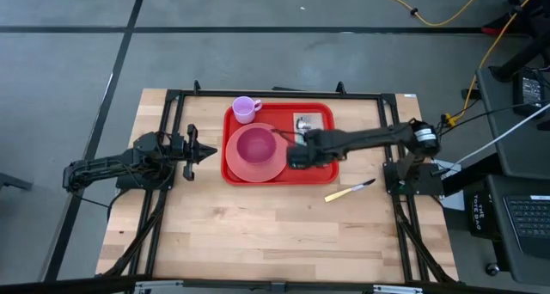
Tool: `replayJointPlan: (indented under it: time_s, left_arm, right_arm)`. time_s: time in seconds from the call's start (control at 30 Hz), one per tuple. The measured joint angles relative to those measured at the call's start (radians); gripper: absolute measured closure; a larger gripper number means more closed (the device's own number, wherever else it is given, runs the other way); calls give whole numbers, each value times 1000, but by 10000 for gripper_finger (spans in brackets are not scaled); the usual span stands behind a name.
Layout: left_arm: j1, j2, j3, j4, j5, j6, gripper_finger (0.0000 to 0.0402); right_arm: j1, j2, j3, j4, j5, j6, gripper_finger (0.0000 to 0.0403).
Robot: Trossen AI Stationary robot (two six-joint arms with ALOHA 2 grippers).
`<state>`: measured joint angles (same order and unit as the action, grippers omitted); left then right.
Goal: Set up tray
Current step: Put the yellow knife on top of the brown napkin on the right side of the orange fork
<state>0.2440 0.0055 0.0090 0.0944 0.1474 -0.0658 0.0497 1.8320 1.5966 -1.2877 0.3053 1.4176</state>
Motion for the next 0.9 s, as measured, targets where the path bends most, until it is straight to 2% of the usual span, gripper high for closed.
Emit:
replayJointPlan:
  time_s: [0.23,0.4,0.67,0.77,0.9]
  left_arm:
    - [0,0,0,0,0,-2,398]
    - [0,0,0,0,0,-2,398]
    - [0,0,0,0,0,-2,398]
    - [0,0,0,0,0,-2,398]
    - [0,0,0,0,0,-2,398]
  right_arm:
    - [158,-49,-87,-37,-38,225,260]
    - [269,-49,-95,-43,-65,412,260]
    - [417,-49,-117,-40,-70,806,260]
    - [457,-48,-157,-33,-113,938,260]
    - [475,-48,-214,-18,-149,987,260]
